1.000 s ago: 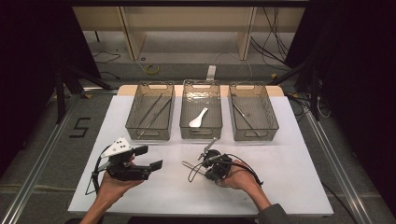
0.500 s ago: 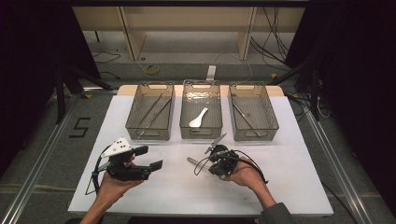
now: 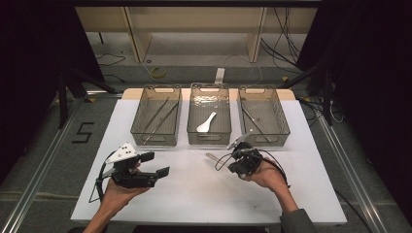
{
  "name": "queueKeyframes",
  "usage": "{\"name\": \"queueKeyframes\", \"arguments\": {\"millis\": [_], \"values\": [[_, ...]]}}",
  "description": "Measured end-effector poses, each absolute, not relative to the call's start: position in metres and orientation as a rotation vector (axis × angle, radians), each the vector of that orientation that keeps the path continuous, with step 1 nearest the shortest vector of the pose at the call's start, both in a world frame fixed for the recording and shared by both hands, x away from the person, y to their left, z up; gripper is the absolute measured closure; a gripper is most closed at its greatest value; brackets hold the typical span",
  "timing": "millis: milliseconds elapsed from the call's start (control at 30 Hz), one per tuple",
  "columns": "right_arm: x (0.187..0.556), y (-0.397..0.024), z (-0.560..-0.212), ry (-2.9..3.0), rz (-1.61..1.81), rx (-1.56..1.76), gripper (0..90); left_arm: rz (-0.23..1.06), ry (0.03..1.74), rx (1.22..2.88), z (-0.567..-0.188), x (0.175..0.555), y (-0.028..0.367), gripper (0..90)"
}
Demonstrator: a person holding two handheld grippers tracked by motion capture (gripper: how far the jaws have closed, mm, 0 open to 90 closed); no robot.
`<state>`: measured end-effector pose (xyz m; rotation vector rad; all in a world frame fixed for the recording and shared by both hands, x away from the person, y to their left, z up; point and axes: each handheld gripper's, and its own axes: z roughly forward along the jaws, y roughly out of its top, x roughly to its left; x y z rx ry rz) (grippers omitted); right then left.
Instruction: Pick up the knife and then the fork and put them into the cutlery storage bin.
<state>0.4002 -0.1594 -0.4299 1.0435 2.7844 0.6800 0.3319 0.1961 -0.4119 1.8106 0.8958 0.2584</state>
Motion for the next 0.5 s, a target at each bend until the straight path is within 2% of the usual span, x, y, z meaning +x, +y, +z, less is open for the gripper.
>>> {"name": "queueKeyframes", "arguments": {"millis": [500], "values": [[0.409,-0.207,-0.388,2.613,0.806,1.119,85.6,0.250,0.900,1.805,-0.412,0.332,0.196,16.2]]}}
